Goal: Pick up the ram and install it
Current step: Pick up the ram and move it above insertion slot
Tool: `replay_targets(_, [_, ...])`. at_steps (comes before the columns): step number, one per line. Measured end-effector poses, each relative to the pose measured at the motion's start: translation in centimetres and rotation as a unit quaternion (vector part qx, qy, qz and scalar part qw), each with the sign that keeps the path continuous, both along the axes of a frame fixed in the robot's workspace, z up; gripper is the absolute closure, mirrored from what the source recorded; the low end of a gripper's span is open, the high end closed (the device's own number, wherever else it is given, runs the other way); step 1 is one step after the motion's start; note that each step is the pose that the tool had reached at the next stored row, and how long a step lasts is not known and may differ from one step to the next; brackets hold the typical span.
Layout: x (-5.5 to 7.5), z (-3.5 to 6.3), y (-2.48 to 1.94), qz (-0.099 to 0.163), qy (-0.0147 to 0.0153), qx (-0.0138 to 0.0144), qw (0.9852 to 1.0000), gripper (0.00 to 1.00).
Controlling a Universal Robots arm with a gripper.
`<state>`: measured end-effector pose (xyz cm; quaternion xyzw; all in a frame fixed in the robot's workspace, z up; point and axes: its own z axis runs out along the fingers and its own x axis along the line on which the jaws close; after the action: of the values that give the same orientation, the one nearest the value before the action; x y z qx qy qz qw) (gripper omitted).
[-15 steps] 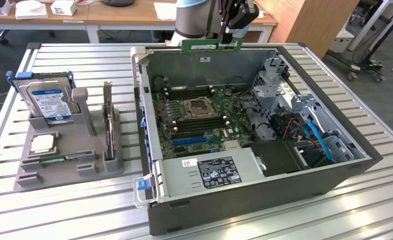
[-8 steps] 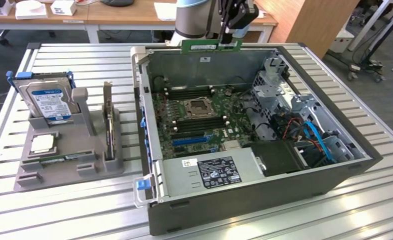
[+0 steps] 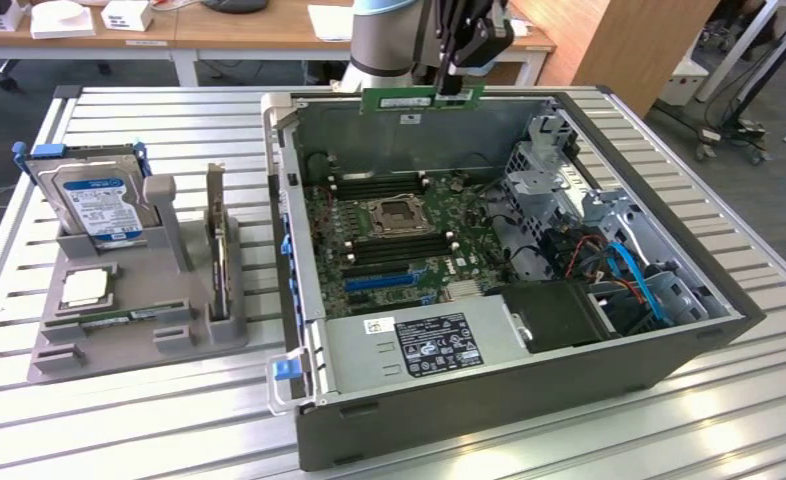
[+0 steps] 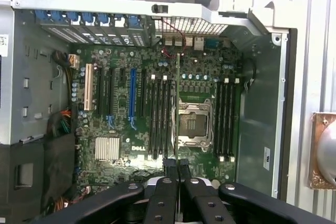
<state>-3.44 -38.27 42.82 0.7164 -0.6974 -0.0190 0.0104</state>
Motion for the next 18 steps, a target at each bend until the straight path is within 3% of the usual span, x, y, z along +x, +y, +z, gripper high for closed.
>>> replay_targets(18, [0.0, -2.79, 0.0, -0.002, -0.0008, 0.0, 1.0, 0.88])
